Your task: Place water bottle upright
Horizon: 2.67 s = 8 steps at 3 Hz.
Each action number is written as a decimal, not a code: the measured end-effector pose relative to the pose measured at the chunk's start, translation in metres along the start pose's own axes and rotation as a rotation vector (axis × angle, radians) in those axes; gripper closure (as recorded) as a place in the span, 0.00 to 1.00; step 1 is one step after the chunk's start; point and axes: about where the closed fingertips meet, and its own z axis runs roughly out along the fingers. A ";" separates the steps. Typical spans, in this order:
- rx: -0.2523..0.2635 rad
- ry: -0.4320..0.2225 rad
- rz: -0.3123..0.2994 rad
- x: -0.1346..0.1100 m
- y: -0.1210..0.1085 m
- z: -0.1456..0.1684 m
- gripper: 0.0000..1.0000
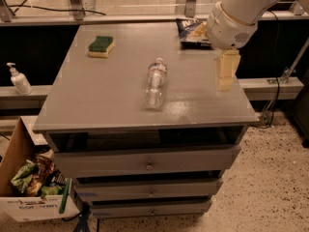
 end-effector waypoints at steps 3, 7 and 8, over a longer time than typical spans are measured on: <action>0.009 0.005 -0.253 -0.017 -0.043 0.025 0.00; -0.156 0.037 -0.821 -0.043 -0.112 0.112 0.00; -0.172 0.045 -0.841 -0.041 -0.113 0.117 0.00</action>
Offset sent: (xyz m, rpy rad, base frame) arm 0.0331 0.0263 -0.0075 -0.0373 -0.0974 0.2408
